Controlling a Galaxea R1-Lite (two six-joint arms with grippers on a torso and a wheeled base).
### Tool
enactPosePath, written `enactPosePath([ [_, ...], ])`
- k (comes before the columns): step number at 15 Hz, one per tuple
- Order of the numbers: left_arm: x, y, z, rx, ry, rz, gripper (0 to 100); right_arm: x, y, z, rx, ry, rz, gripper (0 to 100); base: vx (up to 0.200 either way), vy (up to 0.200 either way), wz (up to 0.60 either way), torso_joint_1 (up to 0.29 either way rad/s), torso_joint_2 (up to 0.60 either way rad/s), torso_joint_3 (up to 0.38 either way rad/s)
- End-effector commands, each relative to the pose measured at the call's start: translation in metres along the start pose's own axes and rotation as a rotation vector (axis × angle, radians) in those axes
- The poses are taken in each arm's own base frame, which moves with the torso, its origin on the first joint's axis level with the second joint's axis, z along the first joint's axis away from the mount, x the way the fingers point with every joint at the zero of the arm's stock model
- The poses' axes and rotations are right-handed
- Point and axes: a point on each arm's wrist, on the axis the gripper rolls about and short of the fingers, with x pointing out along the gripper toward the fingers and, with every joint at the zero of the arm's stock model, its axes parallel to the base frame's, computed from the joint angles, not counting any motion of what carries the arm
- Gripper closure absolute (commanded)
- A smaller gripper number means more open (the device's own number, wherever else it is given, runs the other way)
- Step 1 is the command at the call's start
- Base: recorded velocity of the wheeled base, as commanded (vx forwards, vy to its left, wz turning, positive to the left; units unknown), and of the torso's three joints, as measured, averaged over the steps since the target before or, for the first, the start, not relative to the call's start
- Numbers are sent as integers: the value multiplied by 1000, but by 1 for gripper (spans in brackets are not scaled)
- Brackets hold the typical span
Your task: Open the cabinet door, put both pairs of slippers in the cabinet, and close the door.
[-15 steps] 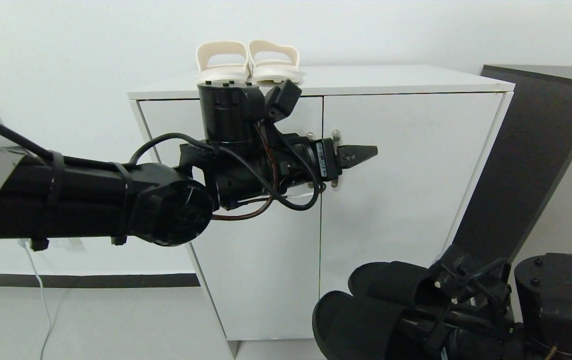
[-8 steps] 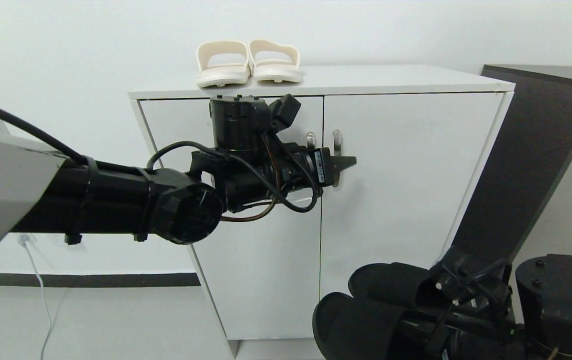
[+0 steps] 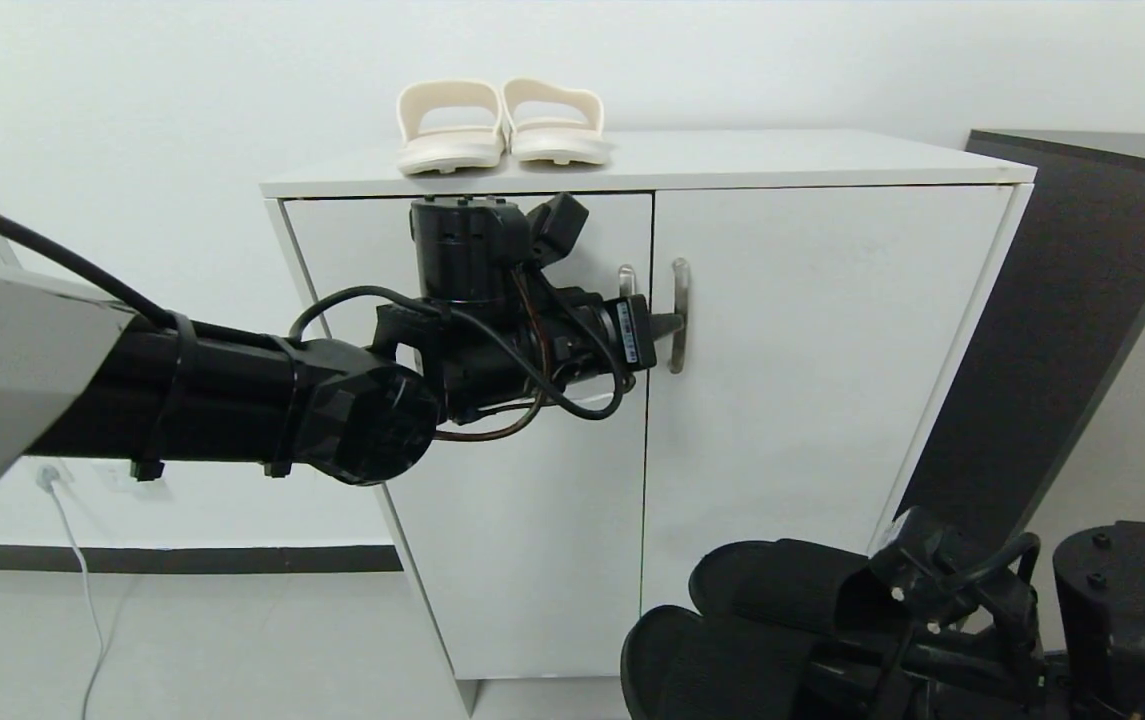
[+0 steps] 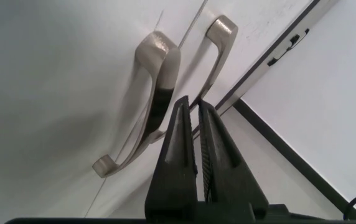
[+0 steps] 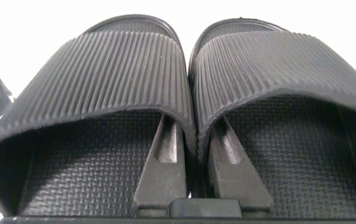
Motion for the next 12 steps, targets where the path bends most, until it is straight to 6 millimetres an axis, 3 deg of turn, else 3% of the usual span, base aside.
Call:
enactPosePath([
  [1, -2, -1, 0, -1, 3, -1, 100, -4, 0, -2, -8, -3, 10, 100, 0, 0, 0, 0, 0, 0],
  [5, -12, -15, 0, 4, -4, -3, 100, -5, 0, -8, -42, 18, 12, 100, 0, 0, 0, 0, 0, 0],
  [12, -50, -49, 3, 15, -9, -61, 100, -6, 0, -10, -43, 23, 12, 100, 0, 0, 0, 0, 0, 0],
])
